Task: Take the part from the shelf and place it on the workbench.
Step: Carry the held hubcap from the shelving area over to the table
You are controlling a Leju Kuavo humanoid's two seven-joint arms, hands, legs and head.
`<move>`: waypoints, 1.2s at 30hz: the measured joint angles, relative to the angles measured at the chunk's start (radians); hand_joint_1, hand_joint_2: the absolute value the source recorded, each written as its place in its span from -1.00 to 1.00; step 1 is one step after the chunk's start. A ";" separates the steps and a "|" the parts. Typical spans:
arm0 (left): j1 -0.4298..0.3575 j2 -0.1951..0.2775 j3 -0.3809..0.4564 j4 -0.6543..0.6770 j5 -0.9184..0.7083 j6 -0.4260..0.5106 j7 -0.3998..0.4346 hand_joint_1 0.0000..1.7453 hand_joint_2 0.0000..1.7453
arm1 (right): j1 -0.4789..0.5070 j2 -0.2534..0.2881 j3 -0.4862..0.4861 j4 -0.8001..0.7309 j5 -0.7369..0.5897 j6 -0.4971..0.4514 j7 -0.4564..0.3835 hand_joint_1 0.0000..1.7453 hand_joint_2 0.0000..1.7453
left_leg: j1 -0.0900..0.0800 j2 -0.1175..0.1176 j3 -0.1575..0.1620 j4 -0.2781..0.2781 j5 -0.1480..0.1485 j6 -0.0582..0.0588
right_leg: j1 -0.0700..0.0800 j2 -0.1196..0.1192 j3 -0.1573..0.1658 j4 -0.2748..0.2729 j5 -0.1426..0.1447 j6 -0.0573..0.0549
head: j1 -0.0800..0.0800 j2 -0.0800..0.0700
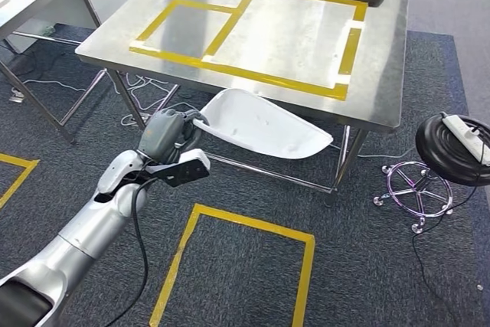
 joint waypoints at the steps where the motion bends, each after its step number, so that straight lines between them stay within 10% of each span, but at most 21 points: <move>1: 0.003 0.001 0.000 0.000 0.000 0.000 0.000 1.00 1.00 | 0.001 0.000 0.000 0.000 0.000 0.000 0.000 -1.00 1.00 | 0.002 0.000 -0.037 0.047 -0.003 -0.003 | -0.001 0.000 0.006 0.000 -0.006 0.000 | 0.000 0.000; 3: 0.007 0.004 0.000 0.000 0.000 0.000 0.000 1.00 1.00 | 0.003 0.000 0.000 0.000 0.000 0.000 0.000 -1.00 1.00 | 0.007 0.001 -0.060 0.035 0.050 -0.008 | -0.004 0.001 0.023 0.000 -0.019 0.004 | -0.001 0.000; 5: 0.007 0.006 0.000 0.000 0.000 0.000 0.000 1.00 1.00 | 0.003 0.000 0.000 0.000 0.000 0.001 -0.001 -1.00 1.00 | 0.013 0.007 -0.019 -0.088 0.145 -0.015 | -0.006 0.003 0.043 0.001 -0.037 0.013 | -0.002 0.000; 7: 0.005 0.007 0.000 0.000 0.000 -0.002 0.000 1.00 1.00 | 0.002 -0.001 0.000 0.000 0.001 0.002 -0.002 -1.00 1.00 | 0.016 0.012 0.024 -0.191 0.179 -0.009 | -0.002 0.004 0.052 0.004 -0.056 0.026 | -0.005 0.000; 12: 0.004 0.008 0.001 -0.002 0.000 -0.005 0.000 1.00 1.00 | 0.001 -0.001 0.000 0.000 0.001 0.002 -0.005 -1.00 1.00 | 0.013 0.010 0.042 -0.212 0.153 0.034 | -0.001 0.000 0.045 0.033 -0.090 0.049 | 0.002 0.000; 15: 0.001 0.009 0.001 -0.003 0.000 -0.007 0.000 1.00 1.00 | 0.000 -0.001 0.000 0.000 0.002 0.003 -0.008 -1.00 1.00 | 0.008 0.010 0.055 -0.213 0.139 0.050 | 0.000 -0.001 -0.064 0.225 -0.160 0.050 | 0.005 0.000; 17: 0.002 0.009 0.001 -0.003 0.000 -0.010 0.000 1.00 1.00 | -0.003 -0.001 0.000 0.000 0.002 0.003 -0.010 -1.00 1.00 | 0.003 0.009 0.070 -0.213 0.126 0.052 | 0.002 -0.001 -0.128 0.301 -0.158 0.048 | 0.005 0.000; 22: 0.000 0.007 0.001 -0.003 0.000 -0.013 0.000 1.00 1.00 | 0.000 -0.001 0.000 0.000 0.006 0.002 -0.009 -1.00 1.00 | -0.001 0.003 0.117 -0.211 0.088 0.040 | 0.007 0.000 -0.055 0.057 0.024 0.029 | 0.006 0.000; 27: 0.000 0.009 0.001 -0.007 0.000 -0.012 0.000 1.00 1.00 | 0.000 -0.001 0.000 0.000 0.009 0.001 -0.009 -1.00 1.00 | 0.002 0.003 0.110 -0.197 0.070 0.011 | 0.008 0.002 -0.029 0.015 0.010 0.012 | 0.003 0.000; 31: 0.002 0.013 0.001 -0.009 0.001 -0.012 0.000 1.00 1.00 | -0.002 -0.001 0.000 0.000 0.010 0.000 -0.009 -1.00 1.00 | 0.004 0.004 -0.028 0.031 -0.005 -0.004 | 0.003 0.001 -0.005 0.008 -0.005 -0.002 | 0.001 0.000; 33: 0.007 0.015 0.001 -0.009 0.001 -0.013 0.000 1.00 1.00 | -0.001 -0.001 0.000 0.000 0.010 0.000 -0.008 -1.00 1.00 | 0.005 0.004 -0.069 0.057 0.027 -0.007 | 0.001 0.002 0.007 0.008 -0.015 -0.001 | 0.001 0.000; 36: 0.007 0.017 0.001 -0.009 0.001 -0.013 0.000 1.00 1.00 | 0.000 -0.001 0.000 0.000 0.010 0.000 -0.009 -1.00 1.00 | 0.006 0.009 -0.009 -0.113 0.152 -0.009 | 0.000 0.005 0.032 0.011 -0.037 0.010 | 0.000 0.000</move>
